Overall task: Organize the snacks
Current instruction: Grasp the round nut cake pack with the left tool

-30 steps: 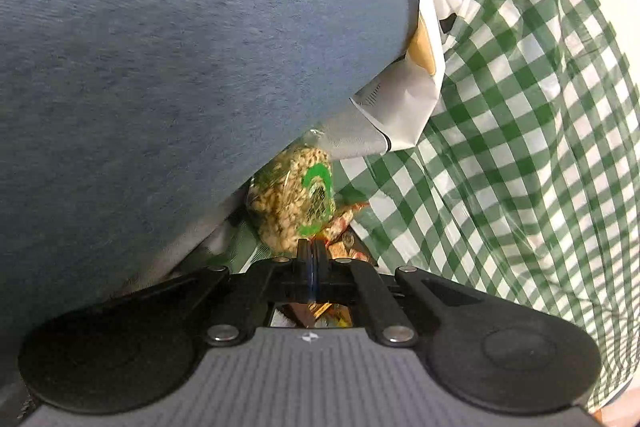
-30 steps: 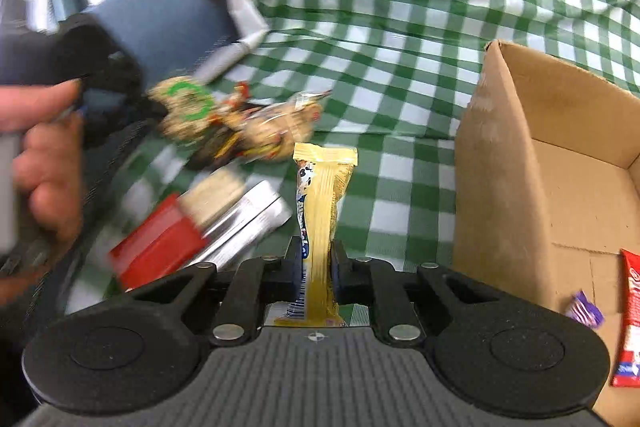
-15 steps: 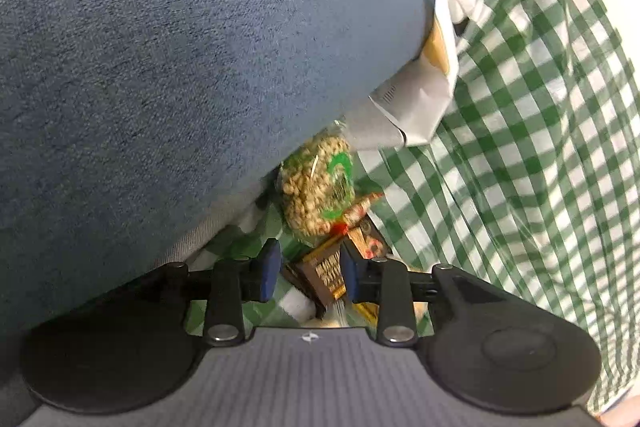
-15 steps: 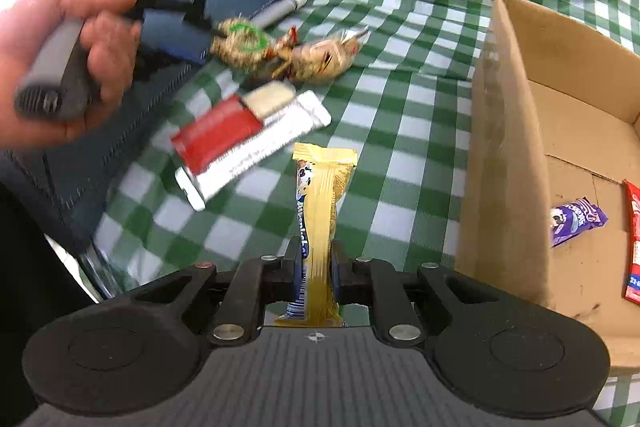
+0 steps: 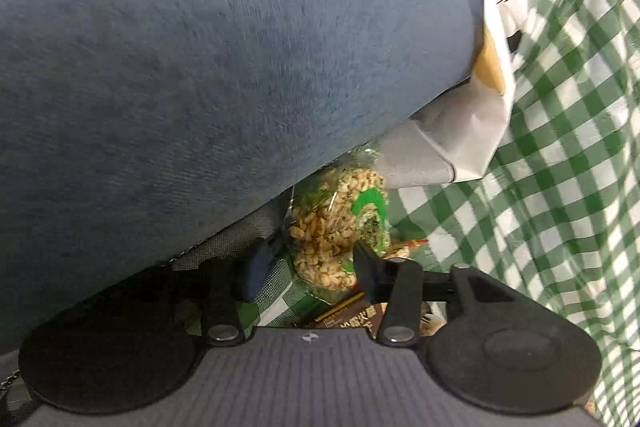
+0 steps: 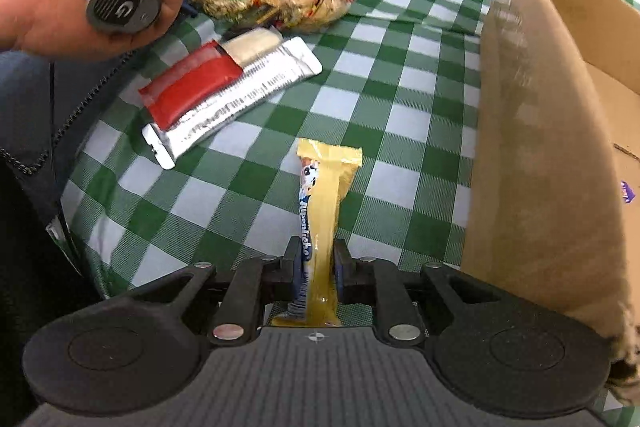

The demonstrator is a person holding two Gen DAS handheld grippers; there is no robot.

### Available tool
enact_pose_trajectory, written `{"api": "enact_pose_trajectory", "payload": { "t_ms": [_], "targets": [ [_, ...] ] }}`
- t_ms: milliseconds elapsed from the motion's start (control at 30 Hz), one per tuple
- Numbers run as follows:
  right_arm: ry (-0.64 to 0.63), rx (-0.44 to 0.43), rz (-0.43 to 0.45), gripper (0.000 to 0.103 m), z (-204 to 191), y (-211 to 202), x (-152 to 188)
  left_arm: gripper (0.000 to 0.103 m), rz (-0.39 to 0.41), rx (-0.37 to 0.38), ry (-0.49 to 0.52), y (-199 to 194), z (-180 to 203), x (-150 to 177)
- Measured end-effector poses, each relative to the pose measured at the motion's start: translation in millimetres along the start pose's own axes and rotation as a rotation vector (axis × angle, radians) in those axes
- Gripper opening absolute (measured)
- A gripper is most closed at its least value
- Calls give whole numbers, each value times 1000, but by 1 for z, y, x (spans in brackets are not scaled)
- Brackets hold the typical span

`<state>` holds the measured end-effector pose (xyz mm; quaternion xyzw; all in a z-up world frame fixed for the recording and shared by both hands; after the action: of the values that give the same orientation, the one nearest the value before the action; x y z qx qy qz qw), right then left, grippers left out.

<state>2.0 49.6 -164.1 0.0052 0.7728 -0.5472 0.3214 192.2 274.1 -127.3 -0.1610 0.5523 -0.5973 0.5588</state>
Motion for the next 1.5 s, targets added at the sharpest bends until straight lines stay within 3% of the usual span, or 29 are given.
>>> {"api": "enact_pose_trajectory", "payload": {
  "t_ms": [200,367,533,700,767,933,1033,1100,1200,1267,1300,1367,1433,1500],
  "targets": [
    [2,3,-6,23,0,7,-3,56,18,8,-19,11,4,-4],
    [-13,11,-2,24,-2,8,-3,37,42,60,-53,4,3,-10],
    [-26,10,7,24,-1,7,-3,26,66,128,-18,-14,9,-12],
    [-34,20,12,23,-1,5,-2,25,88,194,36,-42,8,-15],
    [-38,31,12,17,-1,4,-1,25,88,223,52,-52,5,-15],
    [-32,40,29,15,-4,-2,-1,25,28,325,71,-77,-5,-5],
    [-30,40,41,15,-5,-6,-1,25,-35,393,149,-91,-1,11],
    [-30,41,41,15,-5,-7,0,25,-118,436,247,-94,5,29],
    [-19,37,37,15,-4,-8,2,25,-232,368,400,-86,4,58],
    [-8,28,33,15,-4,-8,4,28,-305,238,458,-69,-9,74],
    [-4,24,30,15,-4,-9,4,27,-311,196,457,-64,-13,74],
    [0,23,25,16,-4,-9,5,30,-293,186,445,-62,-13,70],
    [0,27,21,16,-4,-8,6,44,-262,160,472,-65,-11,69],
    [0,23,12,18,-5,-8,9,50,-233,149,539,-69,-2,71]
  ]
}}
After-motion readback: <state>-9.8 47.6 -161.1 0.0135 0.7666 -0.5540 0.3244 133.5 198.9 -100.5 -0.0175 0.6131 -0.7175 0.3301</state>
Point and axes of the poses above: each gripper's, at about its wrist camera, not at the fingertips, and y roughly the way its jaws point, z to its right, x to its underside, the point moved 8 cm from there along y, roughly the way its jaws point, and after that the axes turned 6 degrees about -x, right-handed, at the moved point
